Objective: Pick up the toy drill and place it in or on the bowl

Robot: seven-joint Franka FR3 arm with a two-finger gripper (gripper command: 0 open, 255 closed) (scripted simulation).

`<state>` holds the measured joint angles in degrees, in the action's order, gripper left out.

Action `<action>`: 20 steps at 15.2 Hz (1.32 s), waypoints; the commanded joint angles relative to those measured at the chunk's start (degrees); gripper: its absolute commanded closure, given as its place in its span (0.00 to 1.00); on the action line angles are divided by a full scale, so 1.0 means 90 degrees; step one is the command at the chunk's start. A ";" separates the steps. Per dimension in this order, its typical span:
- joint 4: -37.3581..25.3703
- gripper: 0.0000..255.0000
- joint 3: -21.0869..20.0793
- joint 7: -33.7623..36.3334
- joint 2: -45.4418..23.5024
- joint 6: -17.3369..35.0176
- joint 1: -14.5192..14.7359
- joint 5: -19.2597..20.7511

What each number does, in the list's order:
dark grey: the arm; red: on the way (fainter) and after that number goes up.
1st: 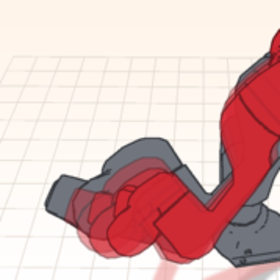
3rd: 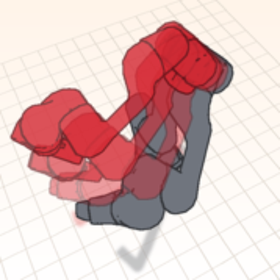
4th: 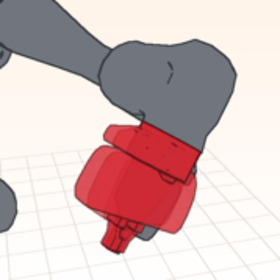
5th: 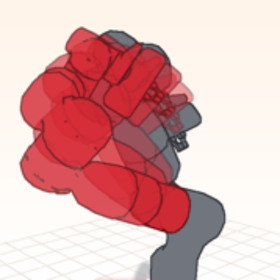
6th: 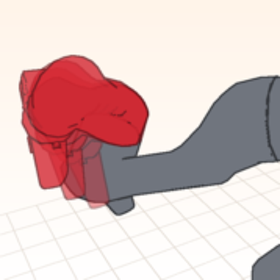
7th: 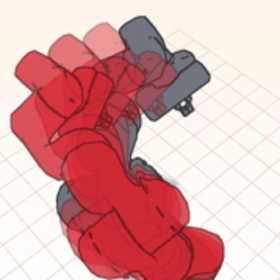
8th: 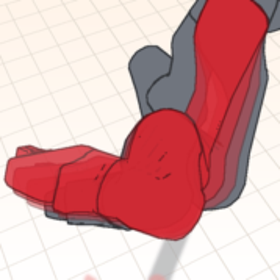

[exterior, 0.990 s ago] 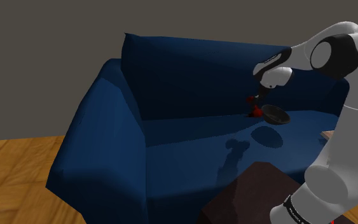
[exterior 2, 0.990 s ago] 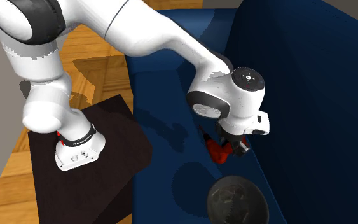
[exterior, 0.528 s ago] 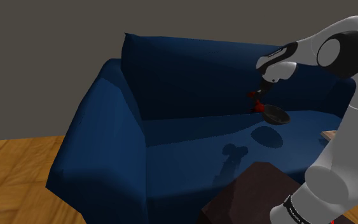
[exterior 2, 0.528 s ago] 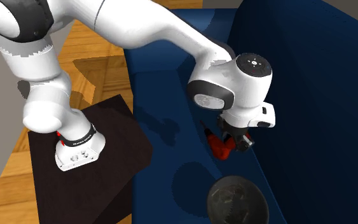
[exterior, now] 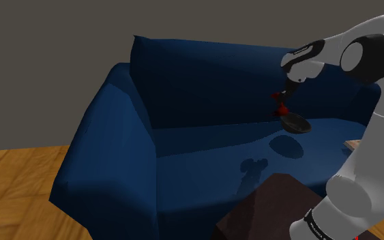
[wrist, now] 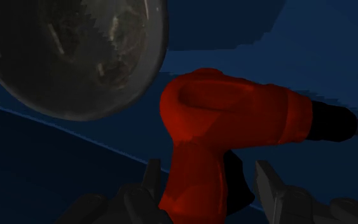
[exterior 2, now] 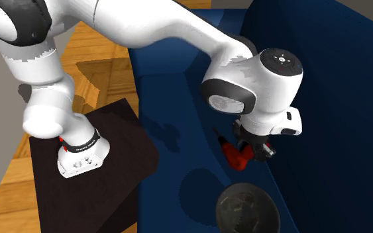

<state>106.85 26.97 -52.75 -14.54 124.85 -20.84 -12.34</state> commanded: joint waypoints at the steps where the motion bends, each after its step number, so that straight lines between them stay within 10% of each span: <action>1: -0.0350 1.00 0.0046 -0.0290 -0.0243 -0.0165 -0.0221 -0.0149; 12: -0.3343 1.00 0.0021 -0.1595 -0.2240 -0.1458 -0.1904 -0.1010; 20: -0.3151 1.00 -0.0056 -0.1736 -0.2494 -0.1039 -0.1973 -0.1139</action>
<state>78.38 26.58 -68.28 -36.61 114.96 -38.54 -22.41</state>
